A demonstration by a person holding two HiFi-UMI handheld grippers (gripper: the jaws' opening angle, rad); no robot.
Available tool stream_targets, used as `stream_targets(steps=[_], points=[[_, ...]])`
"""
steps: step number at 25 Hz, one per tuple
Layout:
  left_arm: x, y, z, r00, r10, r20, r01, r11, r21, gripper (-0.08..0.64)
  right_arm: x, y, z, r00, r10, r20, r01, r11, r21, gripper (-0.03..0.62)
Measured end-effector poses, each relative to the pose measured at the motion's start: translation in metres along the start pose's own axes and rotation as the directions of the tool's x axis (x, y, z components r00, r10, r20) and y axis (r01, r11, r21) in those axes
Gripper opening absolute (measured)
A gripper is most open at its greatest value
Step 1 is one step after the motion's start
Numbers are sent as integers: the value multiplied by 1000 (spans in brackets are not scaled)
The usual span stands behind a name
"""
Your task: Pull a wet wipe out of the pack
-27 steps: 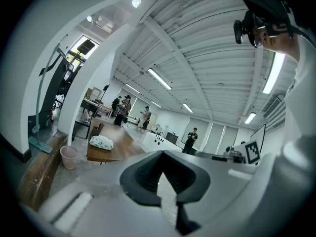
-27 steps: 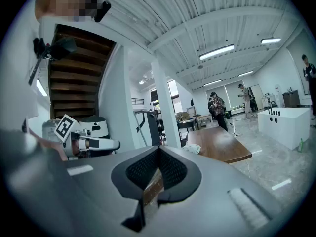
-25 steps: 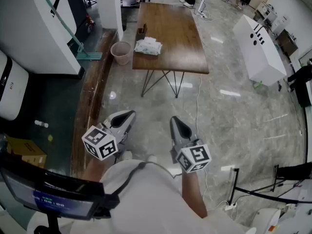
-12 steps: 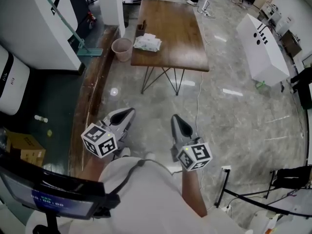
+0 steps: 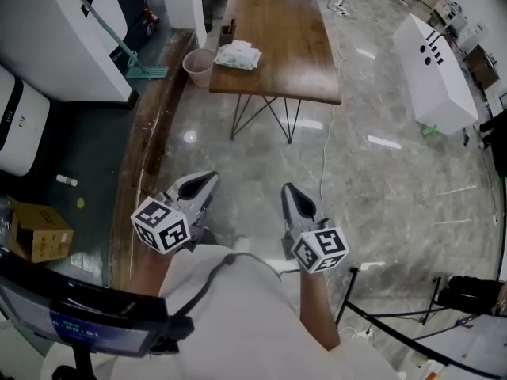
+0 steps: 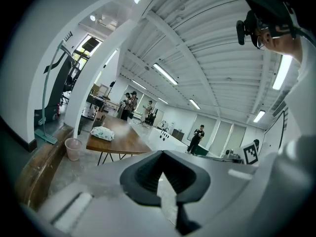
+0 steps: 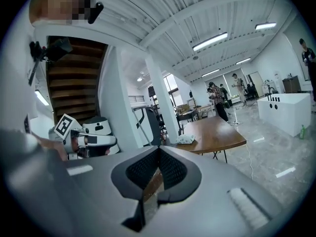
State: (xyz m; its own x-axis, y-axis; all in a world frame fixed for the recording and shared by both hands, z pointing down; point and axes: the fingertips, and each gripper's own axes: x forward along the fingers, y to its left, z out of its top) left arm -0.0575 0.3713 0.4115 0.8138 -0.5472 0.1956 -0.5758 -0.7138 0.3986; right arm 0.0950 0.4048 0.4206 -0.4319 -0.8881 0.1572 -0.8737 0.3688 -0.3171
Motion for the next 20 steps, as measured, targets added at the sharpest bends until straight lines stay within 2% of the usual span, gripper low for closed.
stream_targets(steps=[5,10,20], points=[[7,-4,-14,1000,15,-23,-16,1000,-25,5,-10,-12,-11,1000,6,-29,-5,1000,19,8],[23,3,-4,1000,12,-15,-12,1000,-20,5,2,-22,-15,998,12,-58,-11,1000,22,8],[81,71,24,1000,-23,-10,23,999,-23,5,87,-38,9,997,33,-68,-34,999,-13,8]])
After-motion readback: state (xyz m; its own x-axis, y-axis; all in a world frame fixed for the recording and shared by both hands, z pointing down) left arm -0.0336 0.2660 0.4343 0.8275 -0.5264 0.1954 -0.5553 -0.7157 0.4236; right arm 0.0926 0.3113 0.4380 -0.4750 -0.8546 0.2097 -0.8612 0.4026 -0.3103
